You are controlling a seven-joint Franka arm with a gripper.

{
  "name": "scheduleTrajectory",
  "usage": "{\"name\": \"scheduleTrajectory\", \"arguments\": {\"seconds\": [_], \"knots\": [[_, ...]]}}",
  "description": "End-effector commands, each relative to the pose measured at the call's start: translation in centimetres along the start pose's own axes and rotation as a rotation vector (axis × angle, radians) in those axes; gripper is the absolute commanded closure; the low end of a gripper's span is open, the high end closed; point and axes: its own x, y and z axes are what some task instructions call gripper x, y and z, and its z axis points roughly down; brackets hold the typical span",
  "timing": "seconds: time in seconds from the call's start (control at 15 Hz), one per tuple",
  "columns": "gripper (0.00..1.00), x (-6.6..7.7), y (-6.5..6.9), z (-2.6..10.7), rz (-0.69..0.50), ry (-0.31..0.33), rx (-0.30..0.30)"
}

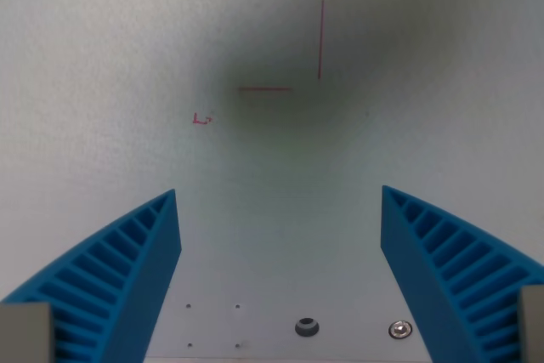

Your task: Move in base positive y

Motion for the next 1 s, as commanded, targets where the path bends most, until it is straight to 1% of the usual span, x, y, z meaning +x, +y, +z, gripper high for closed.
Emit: {"name": "scheduleTrajectory", "arguments": {"seconds": [0.07, 1.0], "knots": [[0.00, 0.1, -0.5, -0.2, 0.000, 0.004, 0.000], [0.00, 1.1, -7.5, -0.2, 0.000, 0.004, 0.000]]}}
